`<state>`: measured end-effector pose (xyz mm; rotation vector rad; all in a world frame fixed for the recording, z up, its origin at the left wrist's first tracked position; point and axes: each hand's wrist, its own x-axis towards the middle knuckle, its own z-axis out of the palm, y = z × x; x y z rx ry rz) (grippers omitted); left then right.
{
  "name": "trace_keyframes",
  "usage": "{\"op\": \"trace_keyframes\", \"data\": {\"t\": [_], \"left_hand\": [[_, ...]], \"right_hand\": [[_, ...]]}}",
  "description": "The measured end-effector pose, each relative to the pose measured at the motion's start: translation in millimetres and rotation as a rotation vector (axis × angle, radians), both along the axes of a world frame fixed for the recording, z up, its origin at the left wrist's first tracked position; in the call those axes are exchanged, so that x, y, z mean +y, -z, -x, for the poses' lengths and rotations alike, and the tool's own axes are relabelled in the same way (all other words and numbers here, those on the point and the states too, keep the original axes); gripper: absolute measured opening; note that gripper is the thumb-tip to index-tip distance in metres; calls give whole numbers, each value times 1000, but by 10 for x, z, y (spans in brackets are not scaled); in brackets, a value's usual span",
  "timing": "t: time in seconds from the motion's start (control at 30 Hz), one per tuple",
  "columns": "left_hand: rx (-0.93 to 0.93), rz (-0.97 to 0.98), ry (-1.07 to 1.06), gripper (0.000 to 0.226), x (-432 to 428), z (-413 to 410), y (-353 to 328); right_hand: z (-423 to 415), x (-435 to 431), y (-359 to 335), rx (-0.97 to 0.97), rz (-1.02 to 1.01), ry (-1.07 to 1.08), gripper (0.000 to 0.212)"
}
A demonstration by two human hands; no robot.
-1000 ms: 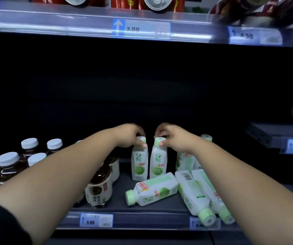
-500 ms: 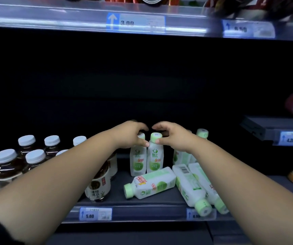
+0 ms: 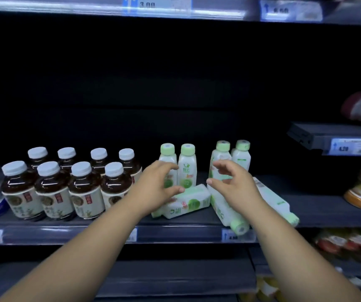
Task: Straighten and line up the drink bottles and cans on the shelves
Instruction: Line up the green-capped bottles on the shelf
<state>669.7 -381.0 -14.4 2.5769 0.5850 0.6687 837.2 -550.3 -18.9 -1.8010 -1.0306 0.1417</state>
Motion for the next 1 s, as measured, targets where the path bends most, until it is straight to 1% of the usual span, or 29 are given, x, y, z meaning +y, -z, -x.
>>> {"op": "trace_keyframes", "data": {"t": [0.07, 0.13, 0.2, 0.23, 0.3, 0.37, 0.43, 0.53, 0.6, 0.67, 0.73, 0.8, 0.9, 1.0], "left_hand": [[54, 47, -40, 66, -55, 49, 199], [98, 66, -82, 72, -73, 93, 403], [141, 110, -113, 73, -85, 139, 560], [162, 131, -125, 72, -97, 164, 617], [174, 133, -129, 66, -111, 203, 706], [136, 134, -124, 59, -108, 233, 758], [77, 180, -127, 50, -115, 258, 772], [-2, 248, -147, 39, -181, 301, 780], [-68, 274, -163, 34, -237, 330, 772], [-138, 291, -171, 31, -281, 345, 741], [-188, 309, -168, 32, -318, 360, 688], [-225, 322, -152, 33, -339, 379, 628], [-271, 285, -134, 36, -358, 398, 486], [-305, 251, -117, 36, -378, 354, 251]], "right_hand": [[158, -164, 128, -56, -8, 132, 35], [318, -316, 287, -198, 14, 319, 35], [464, -440, 472, -324, 63, 486, 39], [527, -487, 558, -340, 92, 549, 42], [628, -556, 700, -300, 114, 615, 47], [717, -576, 810, -201, 114, 630, 49], [792, -547, 880, -74, 76, 639, 50], [883, -469, 937, 117, -80, 648, 47], [933, -420, 934, 196, -175, 634, 37], [978, -377, 928, 196, -216, 615, 31], [1004, -350, 928, 180, -251, 611, 31], [1017, -355, 909, 181, -298, 611, 32], [989, -398, 757, 160, -347, 590, 37], [852, -421, 483, 73, -307, 531, 38]]}}
